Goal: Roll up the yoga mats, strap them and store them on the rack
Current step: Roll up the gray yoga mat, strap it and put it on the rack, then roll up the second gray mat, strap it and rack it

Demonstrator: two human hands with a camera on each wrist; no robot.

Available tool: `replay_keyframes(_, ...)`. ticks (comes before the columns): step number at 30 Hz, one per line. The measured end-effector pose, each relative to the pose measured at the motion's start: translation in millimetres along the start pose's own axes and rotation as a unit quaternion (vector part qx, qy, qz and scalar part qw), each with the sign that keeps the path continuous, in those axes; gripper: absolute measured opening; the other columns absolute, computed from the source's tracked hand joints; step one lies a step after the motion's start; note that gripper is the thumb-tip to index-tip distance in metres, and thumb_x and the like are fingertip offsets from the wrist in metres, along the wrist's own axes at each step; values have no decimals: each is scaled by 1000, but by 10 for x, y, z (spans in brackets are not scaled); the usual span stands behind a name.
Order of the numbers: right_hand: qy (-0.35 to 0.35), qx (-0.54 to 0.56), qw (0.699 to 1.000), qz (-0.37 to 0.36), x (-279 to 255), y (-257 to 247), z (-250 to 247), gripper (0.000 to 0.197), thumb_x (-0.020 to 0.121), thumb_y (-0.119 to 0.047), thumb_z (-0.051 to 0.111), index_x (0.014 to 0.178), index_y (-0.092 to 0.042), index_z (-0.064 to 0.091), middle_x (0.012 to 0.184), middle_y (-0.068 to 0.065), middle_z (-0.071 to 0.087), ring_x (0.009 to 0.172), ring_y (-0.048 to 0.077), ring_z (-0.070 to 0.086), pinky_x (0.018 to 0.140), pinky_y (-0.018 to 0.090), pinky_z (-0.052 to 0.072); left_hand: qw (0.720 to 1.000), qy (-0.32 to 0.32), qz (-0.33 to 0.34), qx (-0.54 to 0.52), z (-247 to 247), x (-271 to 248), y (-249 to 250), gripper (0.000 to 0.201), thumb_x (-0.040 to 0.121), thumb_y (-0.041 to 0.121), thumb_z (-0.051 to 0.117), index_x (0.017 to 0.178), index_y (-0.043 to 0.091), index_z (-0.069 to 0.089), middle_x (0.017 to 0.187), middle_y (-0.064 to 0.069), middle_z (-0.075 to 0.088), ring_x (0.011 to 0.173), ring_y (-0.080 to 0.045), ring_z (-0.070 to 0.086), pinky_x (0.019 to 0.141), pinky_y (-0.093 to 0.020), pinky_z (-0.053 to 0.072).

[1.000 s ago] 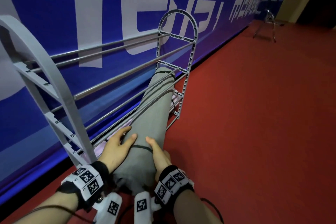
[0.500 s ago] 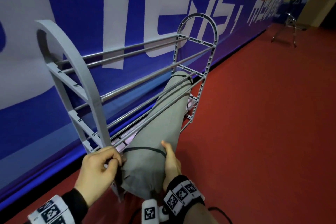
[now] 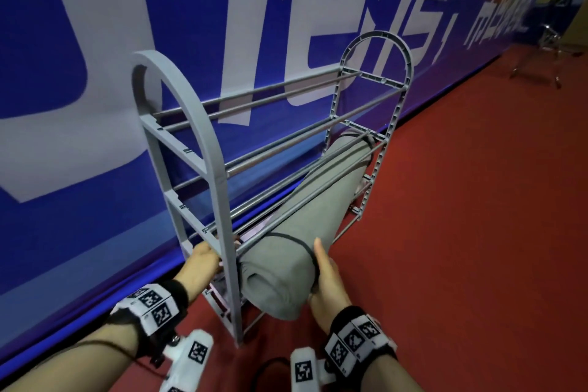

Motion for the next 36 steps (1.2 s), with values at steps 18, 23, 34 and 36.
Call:
replay_keyframes(18, -183, -299, 934, 67, -296, 180, 166, 75, 98, -9, 51, 157, -27, 9, 159, -2, 30, 140, 17, 37, 108, 40, 35, 995, 99, -16, -29, -152, 214, -402, 24, 88, 3, 64, 109, 7, 54, 104, -25, 63, 85, -33, 63, 89, -54, 52)
replay_keyframes(23, -196, -310, 926, 92, -303, 297, 273, 86, 94, 3, 47, 155, -33, -3, 163, -8, 14, 143, 14, 30, 86, 28, 40, 990, 31, 25, 137, -217, 244, -425, 35, 79, 14, 77, 102, 18, 51, 89, -2, 63, 80, -24, 63, 78, -38, 53)
replay_keyframes(34, -19, -281, 956, 75, -129, 17, -308, 48, 63, -22, 68, 109, -21, 52, 87, -1, 58, 73, 11, 53, 63, 25, 39, 955, 240, -47, 165, -283, 449, -418, 31, 97, 17, 47, 123, 1, 40, 113, -34, 59, 103, -48, 56, 82, -43, 40)
replay_keyframes(36, -7, -302, 950, 74, -111, -1, -402, 30, 84, -15, 67, 110, -22, 52, 86, -3, 59, 73, 10, 55, 64, 25, 40, 951, 248, -60, 175, -400, 520, -357, 34, 98, 15, 45, 129, 0, 43, 120, -34, 56, 109, -49, 53, 86, -45, 40)
Point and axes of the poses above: each hand's wrist, its own x-axis towards the middle knuckle, its own z-axis out of the palm, y = z × x, the point moved 2 cm from there along x, towards the middle knuckle
